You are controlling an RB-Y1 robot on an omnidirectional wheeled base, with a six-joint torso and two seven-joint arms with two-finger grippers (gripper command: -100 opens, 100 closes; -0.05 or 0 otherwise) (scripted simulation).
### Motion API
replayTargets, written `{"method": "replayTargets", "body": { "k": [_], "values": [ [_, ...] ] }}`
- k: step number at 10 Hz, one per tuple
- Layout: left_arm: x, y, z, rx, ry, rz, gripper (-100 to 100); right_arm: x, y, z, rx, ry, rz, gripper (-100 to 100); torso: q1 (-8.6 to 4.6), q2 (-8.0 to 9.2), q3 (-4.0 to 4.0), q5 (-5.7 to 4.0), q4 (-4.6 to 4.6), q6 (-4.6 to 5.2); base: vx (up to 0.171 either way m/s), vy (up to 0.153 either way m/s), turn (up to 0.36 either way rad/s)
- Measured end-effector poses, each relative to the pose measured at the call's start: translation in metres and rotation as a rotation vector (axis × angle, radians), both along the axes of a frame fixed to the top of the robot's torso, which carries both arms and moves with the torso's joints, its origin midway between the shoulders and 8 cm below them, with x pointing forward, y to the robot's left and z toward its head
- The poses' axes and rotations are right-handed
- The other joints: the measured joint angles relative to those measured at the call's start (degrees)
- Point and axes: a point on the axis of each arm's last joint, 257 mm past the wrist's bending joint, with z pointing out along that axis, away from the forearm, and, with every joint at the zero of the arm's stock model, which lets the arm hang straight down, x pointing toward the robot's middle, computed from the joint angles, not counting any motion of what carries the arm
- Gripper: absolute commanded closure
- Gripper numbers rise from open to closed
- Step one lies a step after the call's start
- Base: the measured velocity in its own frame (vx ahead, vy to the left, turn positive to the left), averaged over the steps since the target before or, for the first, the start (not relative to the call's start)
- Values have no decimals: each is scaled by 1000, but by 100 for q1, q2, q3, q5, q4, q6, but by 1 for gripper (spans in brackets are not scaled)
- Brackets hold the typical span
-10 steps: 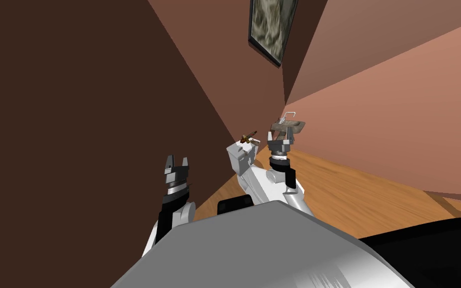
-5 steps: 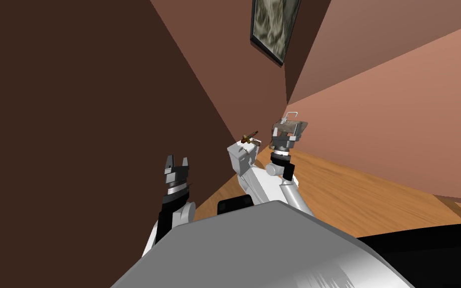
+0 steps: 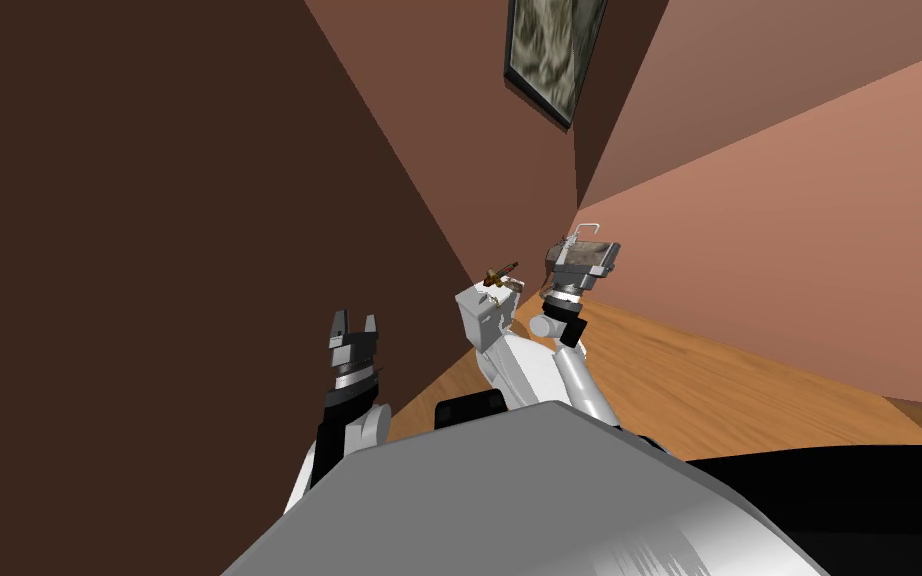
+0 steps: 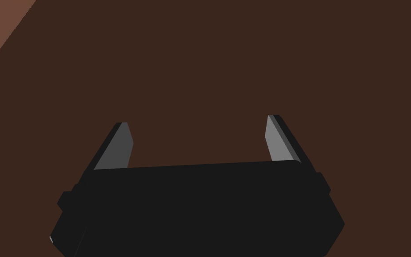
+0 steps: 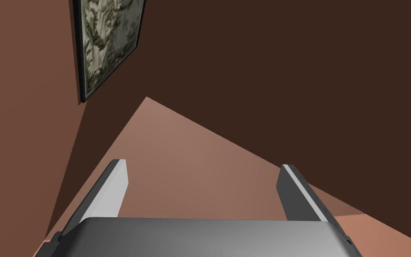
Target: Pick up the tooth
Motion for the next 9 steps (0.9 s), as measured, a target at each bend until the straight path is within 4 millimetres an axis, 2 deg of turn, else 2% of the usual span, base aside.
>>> {"method": "replayTargets", "body": {
  "k": [2,3,9],
  "values": [
    [0,0,0,0,0,0,0,4,-24,0,66,-42,-20,-100,-6,3,2,-1,1,-1,-8,-8,27],
    [0,0,0,0,0,0,0,3,-28,0,82,-50,-19,-100,-1,2,1,0,1,0,7,8,-24],
    [0,0,0,0,0,0,0,3,-30,-1,89,-52,-18,-100,5,-8,-4,1,-1,-1,10,3,13]
  ]
}}
